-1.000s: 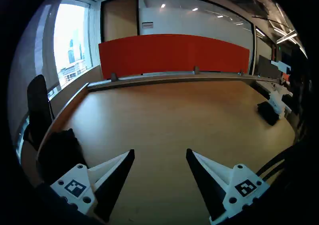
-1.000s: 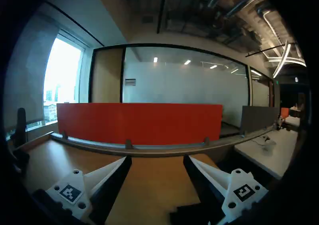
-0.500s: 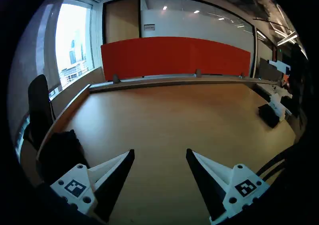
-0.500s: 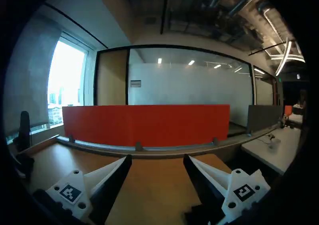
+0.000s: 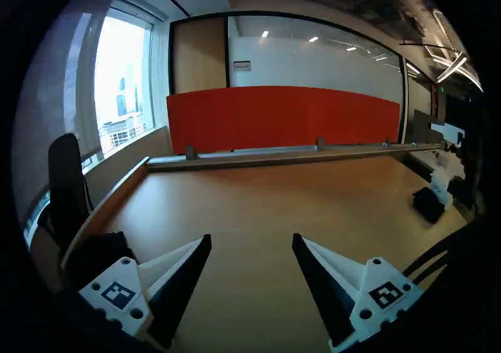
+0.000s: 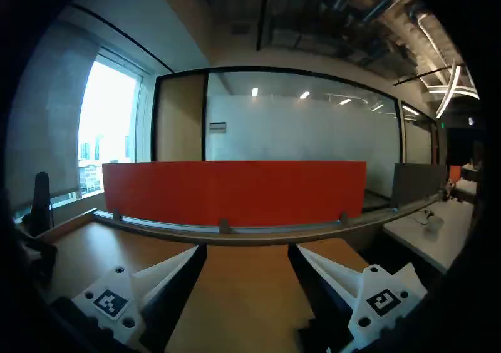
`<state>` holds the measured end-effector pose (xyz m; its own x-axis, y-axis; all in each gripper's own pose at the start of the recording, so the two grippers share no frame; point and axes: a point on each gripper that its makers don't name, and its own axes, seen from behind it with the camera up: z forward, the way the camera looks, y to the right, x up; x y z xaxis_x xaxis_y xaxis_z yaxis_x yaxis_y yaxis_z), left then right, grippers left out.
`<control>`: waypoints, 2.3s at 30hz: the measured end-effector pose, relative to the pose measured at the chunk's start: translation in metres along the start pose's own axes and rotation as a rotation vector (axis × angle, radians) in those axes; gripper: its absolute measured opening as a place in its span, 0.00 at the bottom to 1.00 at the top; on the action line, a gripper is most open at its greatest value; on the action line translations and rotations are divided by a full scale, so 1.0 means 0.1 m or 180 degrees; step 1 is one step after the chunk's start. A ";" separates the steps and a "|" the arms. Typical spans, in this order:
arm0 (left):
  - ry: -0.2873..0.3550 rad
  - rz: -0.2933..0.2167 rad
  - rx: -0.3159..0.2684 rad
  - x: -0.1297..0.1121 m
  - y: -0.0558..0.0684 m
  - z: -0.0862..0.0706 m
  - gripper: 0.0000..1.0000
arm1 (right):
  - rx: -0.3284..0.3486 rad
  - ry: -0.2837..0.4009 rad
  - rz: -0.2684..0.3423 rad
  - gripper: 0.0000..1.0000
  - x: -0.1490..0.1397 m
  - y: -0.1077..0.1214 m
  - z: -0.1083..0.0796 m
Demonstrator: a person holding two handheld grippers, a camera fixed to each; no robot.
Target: Fold towel
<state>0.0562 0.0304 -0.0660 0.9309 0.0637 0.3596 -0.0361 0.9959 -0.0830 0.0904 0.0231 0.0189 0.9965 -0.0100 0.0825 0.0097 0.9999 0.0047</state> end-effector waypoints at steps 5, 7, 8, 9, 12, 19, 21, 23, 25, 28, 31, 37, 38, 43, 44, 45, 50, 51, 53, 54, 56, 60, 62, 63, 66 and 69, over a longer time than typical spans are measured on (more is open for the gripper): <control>0.0204 -0.0019 0.0075 0.30 -0.12 0.11 0.96 | 0.0002 -0.0003 0.0012 1.00 0.00 -0.04 -0.02; 0.0285 -0.0024 0.0099 0.43 -0.16 0.15 0.96 | 0.0003 -0.0008 0.0018 1.00 0.00 -0.06 -0.04; 0.0322 -0.0025 0.0109 0.49 -0.18 0.16 0.96 | 0.0004 -0.0012 0.0021 1.00 0.00 -0.07 -0.04; 0.0364 -0.0026 0.0118 0.55 -0.19 0.18 0.96 | 0.0006 -0.0016 0.0024 1.00 -0.01 -0.08 -0.05; 0.0470 -0.0011 0.0120 0.72 -0.21 0.23 0.96 | 0.0010 -0.0031 0.0025 1.00 -0.02 -0.11 -0.07; 0.0708 0.0017 0.0134 1.09 -0.24 0.29 0.96 | 0.0005 -0.0035 0.0067 1.00 0.02 -0.18 -0.11; 0.0775 0.0003 0.0157 1.18 -0.27 0.30 0.96 | 0.0005 -0.0030 0.0079 1.00 0.03 -0.19 -0.12; 0.0803 -0.0022 0.0171 1.22 -0.29 0.32 0.96 | 0.0000 -0.0027 0.0082 1.00 0.04 -0.19 -0.13; 0.0826 -0.0040 0.0176 1.25 -0.31 0.34 0.96 | -0.0003 -0.0023 0.0082 1.00 0.05 -0.20 -0.13; 0.0847 -0.0051 0.0173 1.27 -0.31 0.35 0.96 | -0.0007 -0.0017 0.0080 1.00 0.07 -0.21 -0.13; 0.0869 -0.0057 0.0170 1.30 -0.31 0.36 0.96 | -0.0013 -0.0007 0.0084 1.00 0.10 -0.21 -0.14; 0.0930 -0.0118 0.0166 1.34 -0.32 0.37 0.96 | -0.0030 0.0013 0.0093 1.00 0.21 -0.19 -0.15; 0.0938 -0.0131 0.0167 1.34 -0.33 0.37 0.96 | -0.0032 0.0015 0.0089 1.00 0.22 -0.19 -0.16; 0.0968 -0.0183 0.0173 1.34 -0.35 0.38 0.96 | -0.0056 0.0019 0.0063 1.00 0.29 -0.18 -0.18; 0.0971 -0.0187 0.0171 1.33 -0.35 0.38 0.96 | -0.0058 0.0019 0.0061 1.00 0.30 -0.19 -0.19; 0.0974 -0.0191 0.0169 1.33 -0.35 0.38 0.96 | -0.0061 0.0018 0.0060 1.00 0.31 -0.19 -0.20; 0.0983 -0.0156 0.0162 1.29 -0.34 0.39 0.96 | -0.0095 0.0013 0.0076 1.00 0.32 -0.16 -0.23; 0.0986 -0.0146 0.0162 1.28 -0.35 0.40 0.96 | -0.0103 0.0010 0.0082 1.00 0.32 -0.16 -0.23; 0.0990 -0.0134 0.0166 1.26 -0.36 0.40 0.96 | -0.0109 0.0005 0.0090 1.00 0.32 -0.15 -0.25; 0.0993 -0.0129 0.0169 1.25 -0.36 0.41 0.96 | -0.0114 0.0002 0.0094 1.00 0.33 -0.15 -0.26; 0.0997 -0.0135 0.0180 1.23 -0.38 0.41 0.96 | -0.0130 -0.0003 0.0092 1.00 0.34 -0.14 -0.27; 0.1017 -0.0173 0.0197 1.17 -0.40 0.42 0.96 | -0.0164 -0.0012 0.0090 1.00 0.38 -0.12 -0.31; 0.1023 -0.0183 0.0203 1.14 -0.41 0.42 0.96 | -0.0183 -0.0015 0.0099 1.00 0.41 -0.11 -0.32; 0.1026 -0.0186 0.0206 1.12 -0.42 0.42 0.96 | -0.0194 -0.0015 0.0105 1.00 0.42 -0.11 -0.33; 0.1027 -0.0160 0.0211 1.07 -0.42 0.42 0.96 | -0.0228 -0.0002 0.0118 1.00 0.47 -0.09 -0.34; 0.1031 -0.0124 0.0214 1.02 -0.40 0.43 0.96 | -0.0248 0.0007 0.0125 1.00 0.49 -0.09 -0.36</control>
<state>0.1368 -0.0004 0.0135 0.9989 0.0124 0.0461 -0.0120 0.9999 -0.0094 0.1420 0.0140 -0.0130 0.9964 0.0292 0.0791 -0.0232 0.9968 -0.0760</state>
